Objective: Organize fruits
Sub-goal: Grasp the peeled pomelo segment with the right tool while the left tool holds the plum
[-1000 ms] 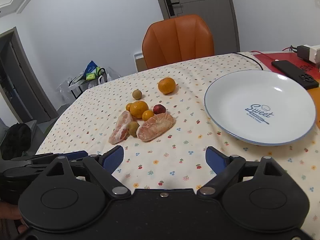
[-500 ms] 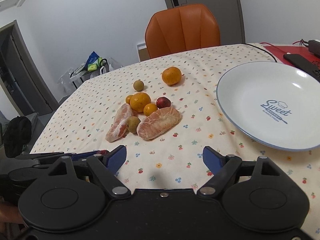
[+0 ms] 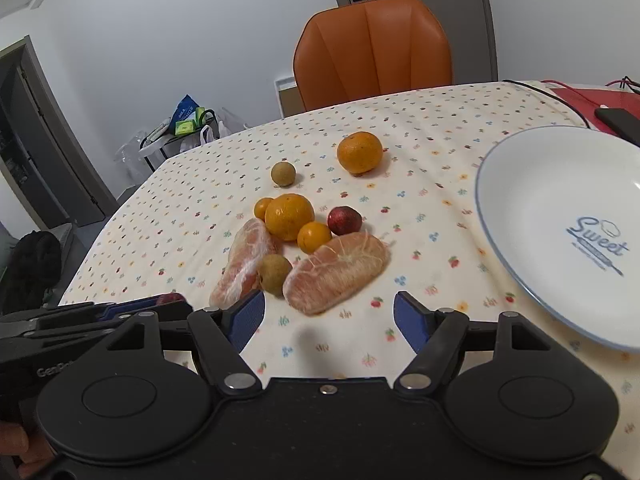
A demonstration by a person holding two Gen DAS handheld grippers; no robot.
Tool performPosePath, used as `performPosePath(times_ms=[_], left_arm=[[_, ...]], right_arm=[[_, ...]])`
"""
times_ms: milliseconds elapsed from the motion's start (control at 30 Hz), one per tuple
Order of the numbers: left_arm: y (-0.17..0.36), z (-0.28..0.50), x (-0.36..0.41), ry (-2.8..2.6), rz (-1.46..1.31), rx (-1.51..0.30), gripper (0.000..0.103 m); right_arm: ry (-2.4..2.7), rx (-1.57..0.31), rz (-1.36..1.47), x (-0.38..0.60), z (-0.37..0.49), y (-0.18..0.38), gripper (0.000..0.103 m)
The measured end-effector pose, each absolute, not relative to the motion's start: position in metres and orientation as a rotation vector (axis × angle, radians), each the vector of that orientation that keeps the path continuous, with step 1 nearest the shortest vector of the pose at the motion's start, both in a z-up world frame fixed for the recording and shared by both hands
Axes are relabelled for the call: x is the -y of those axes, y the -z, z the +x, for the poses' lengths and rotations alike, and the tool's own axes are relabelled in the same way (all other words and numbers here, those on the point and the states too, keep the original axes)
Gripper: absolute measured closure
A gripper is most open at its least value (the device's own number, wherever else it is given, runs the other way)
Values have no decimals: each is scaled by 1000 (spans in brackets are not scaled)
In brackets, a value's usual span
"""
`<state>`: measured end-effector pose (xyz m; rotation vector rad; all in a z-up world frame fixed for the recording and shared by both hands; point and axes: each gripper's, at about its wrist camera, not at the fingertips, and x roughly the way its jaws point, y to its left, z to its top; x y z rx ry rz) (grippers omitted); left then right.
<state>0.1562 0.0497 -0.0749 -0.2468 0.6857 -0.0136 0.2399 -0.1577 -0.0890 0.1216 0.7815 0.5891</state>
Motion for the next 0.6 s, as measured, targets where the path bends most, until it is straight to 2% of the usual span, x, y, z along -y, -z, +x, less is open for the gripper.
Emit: performPosePath(times_ms=[333, 600], left_arm=[[71, 156, -66, -9, -264, -668, 81], [71, 153, -68, -10, -273, -661, 82]], right_arm=[[-557, -789, 88, 140, 255, 94, 35], [-549, -792, 91, 149, 251, 94, 57]])
